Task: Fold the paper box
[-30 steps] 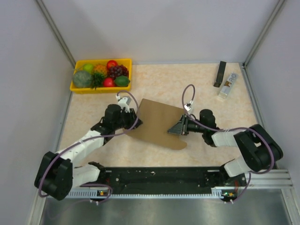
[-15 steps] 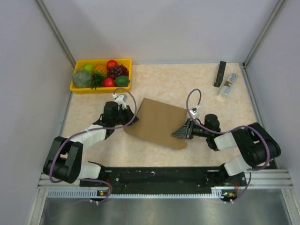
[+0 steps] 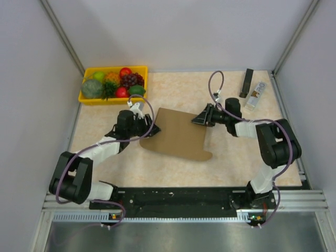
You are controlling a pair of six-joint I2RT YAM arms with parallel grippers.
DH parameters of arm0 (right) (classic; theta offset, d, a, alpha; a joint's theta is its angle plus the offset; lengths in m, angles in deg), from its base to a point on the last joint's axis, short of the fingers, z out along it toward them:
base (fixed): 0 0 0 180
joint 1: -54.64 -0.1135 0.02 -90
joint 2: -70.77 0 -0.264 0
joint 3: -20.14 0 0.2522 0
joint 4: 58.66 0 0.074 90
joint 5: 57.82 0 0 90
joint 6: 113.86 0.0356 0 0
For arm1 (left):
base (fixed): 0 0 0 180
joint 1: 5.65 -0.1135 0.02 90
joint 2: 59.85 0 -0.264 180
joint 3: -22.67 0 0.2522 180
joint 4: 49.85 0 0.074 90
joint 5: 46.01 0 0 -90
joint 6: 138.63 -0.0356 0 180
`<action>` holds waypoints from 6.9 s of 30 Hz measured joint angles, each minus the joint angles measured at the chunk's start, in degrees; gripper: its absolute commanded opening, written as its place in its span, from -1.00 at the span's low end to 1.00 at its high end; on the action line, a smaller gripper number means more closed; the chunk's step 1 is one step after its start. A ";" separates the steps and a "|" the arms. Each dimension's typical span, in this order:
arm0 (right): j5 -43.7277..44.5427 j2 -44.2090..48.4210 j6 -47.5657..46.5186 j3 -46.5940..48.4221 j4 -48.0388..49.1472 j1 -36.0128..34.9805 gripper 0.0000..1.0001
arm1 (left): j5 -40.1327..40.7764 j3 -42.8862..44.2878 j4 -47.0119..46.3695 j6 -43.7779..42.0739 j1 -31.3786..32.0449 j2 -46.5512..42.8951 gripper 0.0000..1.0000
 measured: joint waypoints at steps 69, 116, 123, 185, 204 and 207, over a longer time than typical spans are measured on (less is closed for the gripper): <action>18.40 28.44 -17.64 2.34 -54.73 -9.66 0.70 | -8.11 -10.80 0.68 11.91 -5.38 -13.03 0.47; 105.24 -2.01 -89.85 1.51 -16.61 -71.25 -0.09 | 22.45 -0.26 45.53 8.11 -5.31 -51.12 0.71; 104.96 -2.03 -91.78 1.11 -13.25 -67.93 -0.53 | 21.14 -0.94 45.53 8.09 -5.31 -51.30 0.70; 42.88 -2.01 -76.08 68.13 -96.35 -34.56 -1.00 | -12.00 6.08 17.62 -43.63 -5.22 -35.63 0.39; 38.32 -0.63 -74.10 71.10 -102.27 -34.56 -1.00 | -18.45 8.85 16.22 -48.94 -4.70 -29.64 -0.51; 37.03 -0.85 -73.53 71.95 -102.92 -34.45 -1.00 | -18.43 8.94 16.68 -49.13 -4.39 -28.87 -0.77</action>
